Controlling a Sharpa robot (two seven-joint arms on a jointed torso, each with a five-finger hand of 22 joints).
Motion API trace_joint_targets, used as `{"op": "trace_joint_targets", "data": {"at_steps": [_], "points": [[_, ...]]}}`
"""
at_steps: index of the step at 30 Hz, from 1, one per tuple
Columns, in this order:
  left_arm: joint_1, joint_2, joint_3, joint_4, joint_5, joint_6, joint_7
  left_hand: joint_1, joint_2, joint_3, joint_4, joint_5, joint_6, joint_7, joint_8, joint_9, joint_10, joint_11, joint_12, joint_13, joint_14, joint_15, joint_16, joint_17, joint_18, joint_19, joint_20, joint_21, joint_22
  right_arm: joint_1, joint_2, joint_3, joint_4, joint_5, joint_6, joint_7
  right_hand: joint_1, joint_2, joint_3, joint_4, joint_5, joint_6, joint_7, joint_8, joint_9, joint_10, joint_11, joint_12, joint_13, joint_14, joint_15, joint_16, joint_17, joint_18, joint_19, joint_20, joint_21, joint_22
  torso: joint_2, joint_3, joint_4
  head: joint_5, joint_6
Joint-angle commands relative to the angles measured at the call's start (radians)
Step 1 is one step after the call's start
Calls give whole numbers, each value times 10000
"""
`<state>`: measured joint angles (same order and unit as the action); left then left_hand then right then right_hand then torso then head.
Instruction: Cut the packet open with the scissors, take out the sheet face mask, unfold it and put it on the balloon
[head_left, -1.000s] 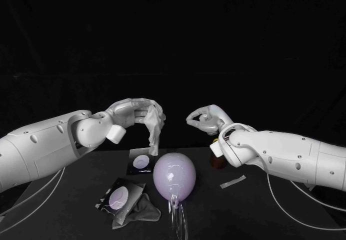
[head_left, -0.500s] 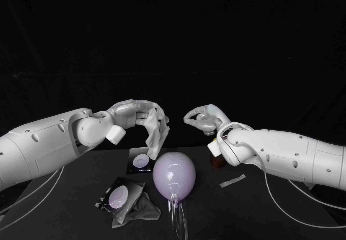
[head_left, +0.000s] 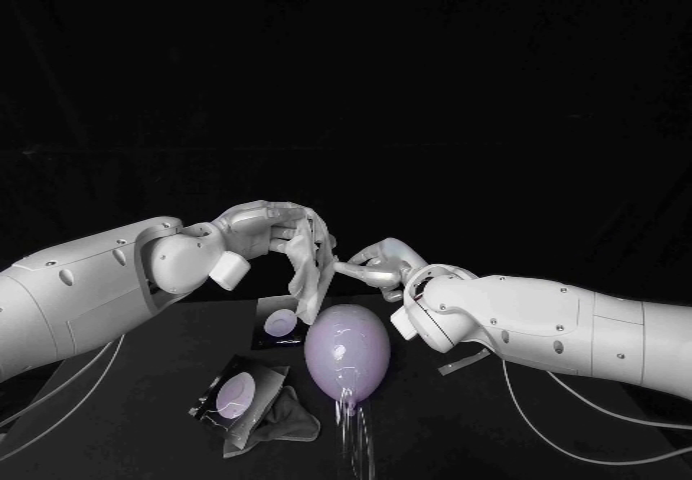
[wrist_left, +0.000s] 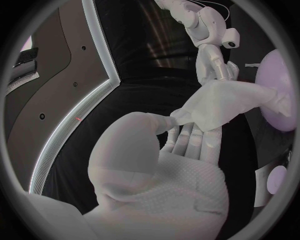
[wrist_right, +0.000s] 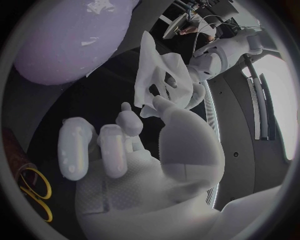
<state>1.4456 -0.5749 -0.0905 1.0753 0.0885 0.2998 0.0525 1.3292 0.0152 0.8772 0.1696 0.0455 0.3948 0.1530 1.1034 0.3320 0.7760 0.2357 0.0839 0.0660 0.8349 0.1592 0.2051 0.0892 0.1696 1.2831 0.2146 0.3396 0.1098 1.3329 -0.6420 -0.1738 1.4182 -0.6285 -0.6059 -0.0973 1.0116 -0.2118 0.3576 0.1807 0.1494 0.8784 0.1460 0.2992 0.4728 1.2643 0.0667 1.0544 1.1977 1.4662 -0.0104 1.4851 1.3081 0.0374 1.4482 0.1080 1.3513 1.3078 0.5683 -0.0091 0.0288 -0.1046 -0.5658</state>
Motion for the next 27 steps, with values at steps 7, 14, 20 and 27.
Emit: {"op": "trace_joint_targets", "data": {"at_steps": [7,14,20,27], "points": [[26,80,18,31,-65,-53,-35,49,-61,-52,28,33,48,1301,445,880,-19,-72,-81,-12,41,-3,-71,9,117,232,-24,154,47,-76,516,1,-231,-565,279,-1745,-160,-10,-759,428,307,39,-33,208,58,-165,-10,37,-45,519,100,-118,1607,209,-158,0,-199,1827,-7,-1,4,-61,-83],[26,93,18,38,-94,-54,-53,51,-65,-53,25,33,47,1300,444,874,-24,-71,-86,-13,35,-3,-82,8,116,267,-29,178,55,-127,712,2,-205,-519,223,-1809,-79,86,-1133,708,343,303,-170,647,213,-48,-127,297,69,537,4,-88,1633,197,-112,-78,-154,1849,14,-1,1,-61,-119],[26,116,18,41,-107,-57,-51,51,-65,-53,25,33,47,1300,444,874,-24,-71,-86,-13,35,-3,-82,8,116,267,-29,178,55,-141,906,4,-343,-600,326,-1920,-6,109,-1369,859,328,355,-230,902,304,-74,-179,303,36,533,-44,-99,1620,200,-113,-126,-177,1846,-1,3,7,-47,-147],[27,143,18,38,-120,-82,-55,51,-65,-53,25,33,47,1300,444,874,-24,-71,-86,-13,35,-3,-82,8,116,267,-29,178,55,-146,1053,7,-468,-730,377,-1983,124,91,-1673,977,306,191,-220,1102,374,-144,-171,335,28,508,-40,-128,1592,219,-168,-137,-285,1817,1,-2,-7,-36,-168]]}}
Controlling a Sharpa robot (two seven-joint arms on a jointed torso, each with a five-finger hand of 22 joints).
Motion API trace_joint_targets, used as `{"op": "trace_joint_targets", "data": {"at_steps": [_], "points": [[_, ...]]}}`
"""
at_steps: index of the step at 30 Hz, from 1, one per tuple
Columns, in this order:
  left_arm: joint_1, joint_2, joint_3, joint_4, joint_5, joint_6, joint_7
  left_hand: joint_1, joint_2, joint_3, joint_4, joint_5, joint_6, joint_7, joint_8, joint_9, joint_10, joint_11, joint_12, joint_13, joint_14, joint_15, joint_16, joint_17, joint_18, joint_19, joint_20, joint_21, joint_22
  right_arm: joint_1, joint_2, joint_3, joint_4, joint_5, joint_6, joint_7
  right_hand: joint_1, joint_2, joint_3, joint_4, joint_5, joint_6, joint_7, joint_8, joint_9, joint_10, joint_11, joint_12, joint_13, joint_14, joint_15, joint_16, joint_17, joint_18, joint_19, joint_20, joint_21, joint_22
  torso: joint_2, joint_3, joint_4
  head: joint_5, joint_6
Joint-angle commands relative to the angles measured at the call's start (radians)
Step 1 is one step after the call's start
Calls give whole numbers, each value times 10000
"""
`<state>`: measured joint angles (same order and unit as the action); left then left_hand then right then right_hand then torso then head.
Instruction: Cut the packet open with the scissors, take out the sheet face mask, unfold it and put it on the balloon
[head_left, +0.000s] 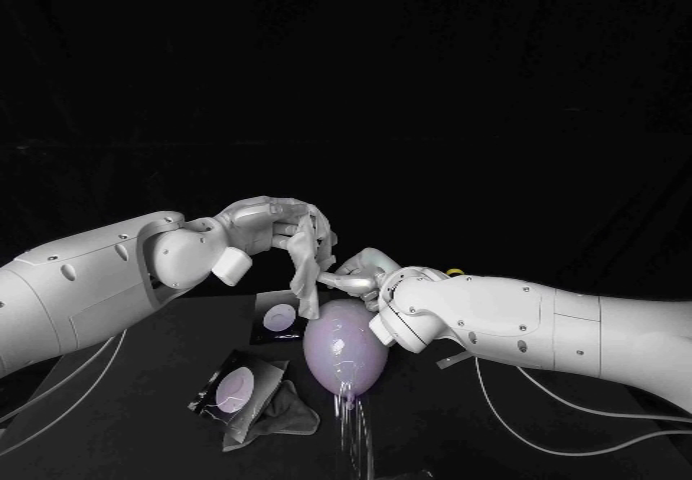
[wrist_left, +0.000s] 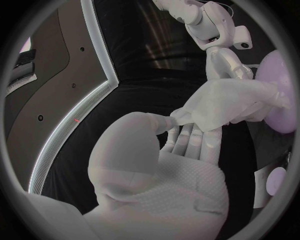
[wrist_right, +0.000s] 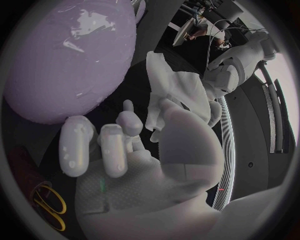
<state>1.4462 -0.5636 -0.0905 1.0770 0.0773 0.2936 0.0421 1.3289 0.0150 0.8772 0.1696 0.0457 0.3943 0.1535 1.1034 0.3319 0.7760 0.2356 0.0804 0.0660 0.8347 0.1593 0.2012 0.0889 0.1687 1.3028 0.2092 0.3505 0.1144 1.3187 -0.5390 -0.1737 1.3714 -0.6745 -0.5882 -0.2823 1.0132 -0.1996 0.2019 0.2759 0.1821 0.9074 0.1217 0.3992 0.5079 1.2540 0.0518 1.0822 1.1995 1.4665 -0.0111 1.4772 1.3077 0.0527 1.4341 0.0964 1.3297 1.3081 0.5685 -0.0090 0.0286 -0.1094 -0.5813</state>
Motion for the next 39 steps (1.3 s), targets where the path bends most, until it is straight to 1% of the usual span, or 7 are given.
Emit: {"op": "trace_joint_targets", "data": {"at_steps": [1,9,18,33,36,38,39], "points": [[22,32,18,20,-9,-24,48,56,-66,-53,23,31,55,1297,445,870,-26,-71,-54,-13,30,-6,-53,9,123,99,21,90,15,-4,25,7,14,-288,202,-129,140,-21,-181,45,13,-126,22,154,41,-32,-21,96,30,510,-32,-39,1607,63,-21,-21,-62,1818,0,-4,-4,13,-19],[22,38,18,-8,-113,-30,55,57,-66,-53,23,31,57,1297,445,868,-25,-71,-54,-12,29,-6,-56,9,123,105,20,95,17,48,-127,42,321,-395,316,-35,547,70,-462,19,232,-279,7,468,131,344,-36,795,498,599,-43,129,1775,35,54,-31,50,1865,-7,0,-2,13,-54],[21,18,17,-44,-149,-54,83,57,-66,-53,23,31,57,1297,445,868,-25,-71,-54,-12,29,-6,-56,9,123,105,20,95,17,128,-325,64,582,62,565,271,841,150,-571,-28,264,-535,59,557,126,323,7,932,578,616,-10,176,1818,37,42,-13,27,1866,-6,2,-2,-2,-47],[22,35,17,3,-132,1,73,59,-67,-52,20,31,62,1298,448,866,-22,-72,-53,-11,30,-7,-59,9,123,121,18,106,20,150,147,78,-9,1478,509,880,1544,577,-368,-235,72,-829,144,682,37,316,85,1150,670,618,67,214,1847,16,91,66,124,1904,5,-3,9,-17,-79],[22,44,17,6,-124,9,72,59,-67,-52,20,31,62,1298,448,866,-22,-72,-53,-11,30,-7,-59,9,123,121,18,106,20,150,268,79,-144,1706,479,1013,2228,1013,152,-541,-190,-712,68,741,-28,484,6,1349,788,674,-1,303,1935,-17,191,31,298,1958,2,-7,9,-18,-80],[23,48,17,8,-118,15,73,59,-67,-52,20,31,62,1298,448,866,-22,-72,-53,-11,30,-7,-59,9,123,121,18,106,20,150,336,79,-213,1835,463,1103,2564,1179,528,-721,-299,-674,55,696,-119,516,-21,1378,796,692,-31,328,1959,-30,227,-8,360,1977,2,-7,8,-14,-83],[23,50,17,10,-115,16,75,59,-67,-52,20,31,62,1298,448,866,-22,-72,-53,-11,30,-7,-59,9,123,121,18,106,20,150,373,79,-247,1896,439,1157,2698,1234,711,-802,-189,-641,37,679,-160,539,-38,1404,811,700,-46,341,1972,-37,242,-18,386,1985,0,-8,8,-12,-89]]}}
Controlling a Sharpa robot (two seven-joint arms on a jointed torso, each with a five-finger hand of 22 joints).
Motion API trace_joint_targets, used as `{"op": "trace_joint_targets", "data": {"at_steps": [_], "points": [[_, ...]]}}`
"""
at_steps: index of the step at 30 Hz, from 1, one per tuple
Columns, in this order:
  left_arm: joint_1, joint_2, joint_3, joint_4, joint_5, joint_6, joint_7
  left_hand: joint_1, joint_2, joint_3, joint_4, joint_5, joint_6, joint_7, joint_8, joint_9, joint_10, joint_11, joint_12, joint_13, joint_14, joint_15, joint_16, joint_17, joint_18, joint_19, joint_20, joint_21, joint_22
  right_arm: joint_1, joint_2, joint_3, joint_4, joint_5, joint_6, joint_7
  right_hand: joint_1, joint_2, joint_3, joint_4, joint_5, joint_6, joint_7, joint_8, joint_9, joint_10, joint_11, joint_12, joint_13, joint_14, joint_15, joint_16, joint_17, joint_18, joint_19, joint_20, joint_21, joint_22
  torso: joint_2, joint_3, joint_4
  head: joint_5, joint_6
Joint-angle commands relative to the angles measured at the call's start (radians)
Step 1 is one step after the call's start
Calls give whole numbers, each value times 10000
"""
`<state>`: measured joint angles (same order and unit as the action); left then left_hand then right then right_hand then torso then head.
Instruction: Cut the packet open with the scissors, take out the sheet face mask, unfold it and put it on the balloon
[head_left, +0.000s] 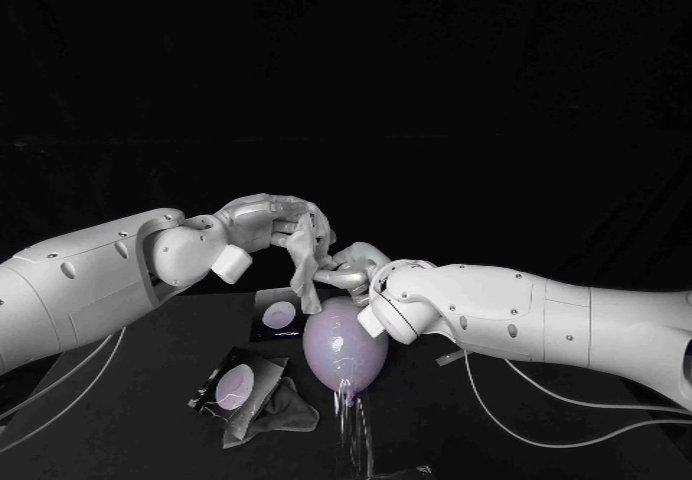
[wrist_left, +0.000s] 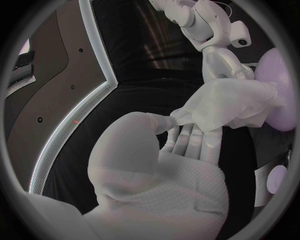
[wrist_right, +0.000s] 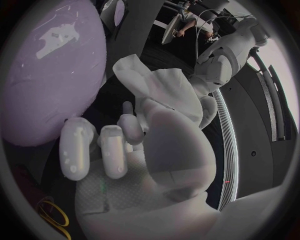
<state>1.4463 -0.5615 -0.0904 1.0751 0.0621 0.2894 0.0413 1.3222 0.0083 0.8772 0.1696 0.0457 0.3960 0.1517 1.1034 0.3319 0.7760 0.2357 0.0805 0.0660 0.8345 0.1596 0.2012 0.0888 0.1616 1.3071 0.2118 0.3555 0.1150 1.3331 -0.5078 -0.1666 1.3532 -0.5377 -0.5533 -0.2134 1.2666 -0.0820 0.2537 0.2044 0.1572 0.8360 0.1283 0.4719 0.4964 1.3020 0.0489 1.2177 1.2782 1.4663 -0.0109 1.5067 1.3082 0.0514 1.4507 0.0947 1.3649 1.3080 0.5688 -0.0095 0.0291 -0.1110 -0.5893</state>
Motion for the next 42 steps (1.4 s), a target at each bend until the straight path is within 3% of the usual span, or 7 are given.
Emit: {"op": "trace_joint_targets", "data": {"at_steps": [1,6,12,20,27,33,42], "points": [[21,29,17,30,42,58,85,126,0,-52,20,32,45,1315,448,866,-22,-72,-54,-11,32,-9,-59,10,194,78,-8,56,15,6,86,8,-88,573,59,512,476,189,668,-308,151,221,-86,-40,-113,144,-74,136,83,723,-97,76,1998,-42,122,-39,118,2012,-3,-3,0,4,-10],[22,27,17,23,70,30,107,128,0,-52,20,32,50,1316,449,864,-19,-73,-54,-11,36,-11,-61,11,193,90,-10,66,17,5,135,8,-164,754,-275,754,1117,404,2251,-1168,164,686,-251,202,-130,642,-277,590,431,835,-284,242,2176,-144,378,-220,568,2150,-5,-1,-4,8,1],[22,-9,18,-13,79,-39,172,128,0,-52,20,32,50,1316,449,864,-19,-73,-54,-11,36,-11,-61,11,193,90,-10,66,17,6,1,8,-118,751,-460,806,232,-3,4650,-2071,677,919,-249,506,-90,888,-266,644,478,875,-280,282,2226,-188,472,-255,764,2201,-6,5,-24,29,-10],[22,-108,18,-37,82,-111,233,131,-1,-51,18,32,53,1316,450,862,-19,-73,-55,-11,38,-11,-63,11,193,96,-11,71,19,17,-361,8,61,633,-594,803,-392,20,5326,-2621,465,1044,-352,826,19,1242,-343,1064,838,915,-358,349,2304,-224,554,-306,935,2249,-3,12,-29,7,-28],[21,-193,19,-7,86,-66,256,131,-1,-51,18,32,53,1316,450,862,-19,-73,-55,-11,38,-11,-63,11,193,96,-11,71,19,59,-836,8,231,953,-80,1284,-767,56,5461,-2781,81,658,-241,770,-1,935,-260,613,515,863,-307,244,2195,-165,400,-291,694,2164,-11,8,-24,3,-30],[21,-219,18,8,93,-31,264,131,-1,-51,18,32,53,1316,450,862,-19,-73,-55,-11,38,-11,-63,11,193,96,-11,71,19,90,-1197,9,362,1310,765,1859,-1810,-912,3970,-2574,1237,-822,381,-174,-395,366,285,183,222,722,183,42,1987,-78,86,73,238,2010,-11,6,-19,22,-9],[20,-248,17,19,94,-52,254,131,-1,-51,18,32,53,1316,450,862,-19,-73,-55,-11,38,-11,-63,11,193,96,-11,71,19,103,-1276,31,240,1549,1108,2216,-2792,-1453,2231,-1812,-597,-1059,457,-574,-634,59,443,124,160,636,351,-13,1917,-2,-88,331,11,1936,-4,7,-6,23,-10]]}}
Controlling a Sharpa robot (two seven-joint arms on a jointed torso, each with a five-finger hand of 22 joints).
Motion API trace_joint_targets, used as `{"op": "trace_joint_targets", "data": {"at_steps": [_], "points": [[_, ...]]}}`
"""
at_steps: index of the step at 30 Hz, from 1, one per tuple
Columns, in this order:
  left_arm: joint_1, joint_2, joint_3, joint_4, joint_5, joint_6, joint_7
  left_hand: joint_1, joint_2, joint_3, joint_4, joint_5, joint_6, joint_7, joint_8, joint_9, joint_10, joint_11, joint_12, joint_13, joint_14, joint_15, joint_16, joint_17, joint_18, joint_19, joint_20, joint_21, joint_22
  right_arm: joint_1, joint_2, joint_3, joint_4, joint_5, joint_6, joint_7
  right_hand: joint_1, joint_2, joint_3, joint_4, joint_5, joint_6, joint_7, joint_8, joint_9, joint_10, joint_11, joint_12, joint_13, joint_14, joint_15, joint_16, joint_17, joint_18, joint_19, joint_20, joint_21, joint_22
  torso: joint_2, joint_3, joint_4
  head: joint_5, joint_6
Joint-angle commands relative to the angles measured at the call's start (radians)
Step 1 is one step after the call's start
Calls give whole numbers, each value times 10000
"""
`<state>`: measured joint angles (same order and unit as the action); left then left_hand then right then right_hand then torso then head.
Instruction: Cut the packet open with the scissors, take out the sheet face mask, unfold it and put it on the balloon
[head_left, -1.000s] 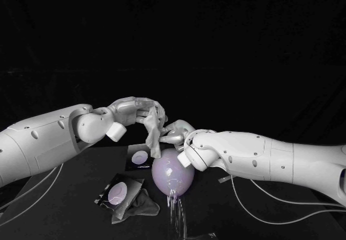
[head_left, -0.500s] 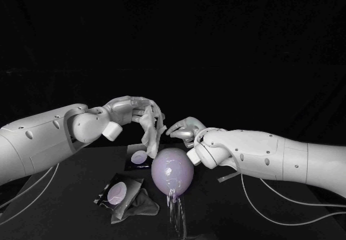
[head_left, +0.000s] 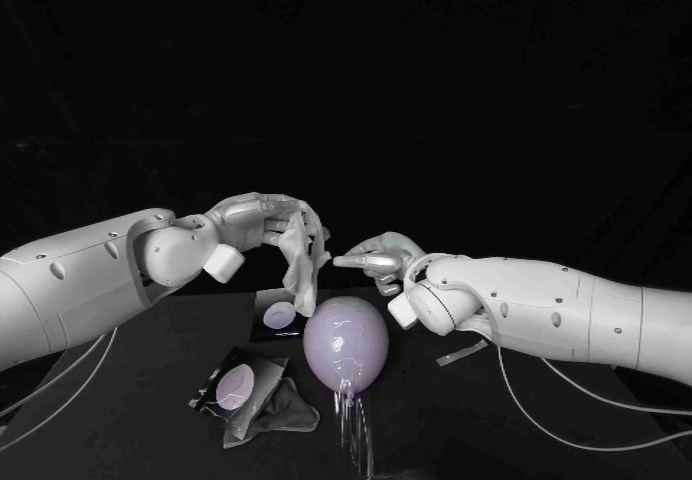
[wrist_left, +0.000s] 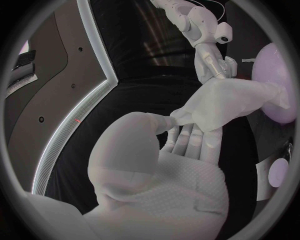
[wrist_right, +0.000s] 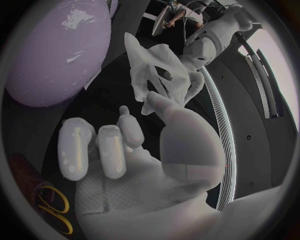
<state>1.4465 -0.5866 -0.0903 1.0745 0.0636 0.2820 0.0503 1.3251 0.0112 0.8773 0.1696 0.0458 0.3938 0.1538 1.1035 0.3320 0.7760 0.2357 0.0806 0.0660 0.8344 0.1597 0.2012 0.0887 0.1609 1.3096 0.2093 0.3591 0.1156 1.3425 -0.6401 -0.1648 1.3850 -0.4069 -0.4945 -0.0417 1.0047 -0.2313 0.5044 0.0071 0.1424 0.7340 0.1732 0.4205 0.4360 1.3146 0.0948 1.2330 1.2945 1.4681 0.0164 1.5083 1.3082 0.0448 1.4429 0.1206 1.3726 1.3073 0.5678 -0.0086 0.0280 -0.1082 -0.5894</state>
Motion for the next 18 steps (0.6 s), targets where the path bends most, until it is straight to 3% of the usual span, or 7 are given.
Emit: {"op": "trace_joint_targets", "data": {"at_steps": [1,2,4,18], "points": [[19,3,16,26,79,21,160,102,-29,-51,17,31,74,1296,450,862,-19,-73,-56,-11,39,-13,-63,12,199,71,14,36,13,10,94,15,-153,267,497,482,-173,40,-276,162,-448,-39,8,-59,-31,-67,-16,-28,-3,618,77,-29,1917,65,-10,72,-65,1943,9,-4,5,-8,-7],[19,4,16,27,79,21,158,102,-29,-51,17,31,74,1296,450,862,-19,-73,-56,-11,39,-13,-63,12,199,71,14,36,13,10,129,16,-205,281,488,469,-490,15,-630,475,-882,-76,35,-113,-63,-102,3,-35,-15,613,95,-28,1914,69,-22,94,-79,1938,9,-4,5,-8,-7],[19,8,15,37,79,24,152,109,-29,-47,10,31,80,1295,452,858,-20,-73,-58,-11,41,-13,-69,13,198,83,11,46,15,11,260,18,-387,317,473,426,-652,91,-1104,882,-927,2,35,-131,-91,-119,13,-2,-6,608,107,-20,1915,73,-27,116,-78,1937,13,-7,11,-21,7],[19,39,16,111,77,95,118,109,-29,-47,10,31,80,1295,452,858,-20,-73,-58,-11,41,-13,-69,13,198,83,11,46,15,-10,1036,21,-1112,490,479,468,-48,733,-1755,1574,-931,658,-143,-66,-162,120,-138,286,148,683,-14,99,2023,24,114,32,147,2009,5,-12,17,-38,-45]]}}
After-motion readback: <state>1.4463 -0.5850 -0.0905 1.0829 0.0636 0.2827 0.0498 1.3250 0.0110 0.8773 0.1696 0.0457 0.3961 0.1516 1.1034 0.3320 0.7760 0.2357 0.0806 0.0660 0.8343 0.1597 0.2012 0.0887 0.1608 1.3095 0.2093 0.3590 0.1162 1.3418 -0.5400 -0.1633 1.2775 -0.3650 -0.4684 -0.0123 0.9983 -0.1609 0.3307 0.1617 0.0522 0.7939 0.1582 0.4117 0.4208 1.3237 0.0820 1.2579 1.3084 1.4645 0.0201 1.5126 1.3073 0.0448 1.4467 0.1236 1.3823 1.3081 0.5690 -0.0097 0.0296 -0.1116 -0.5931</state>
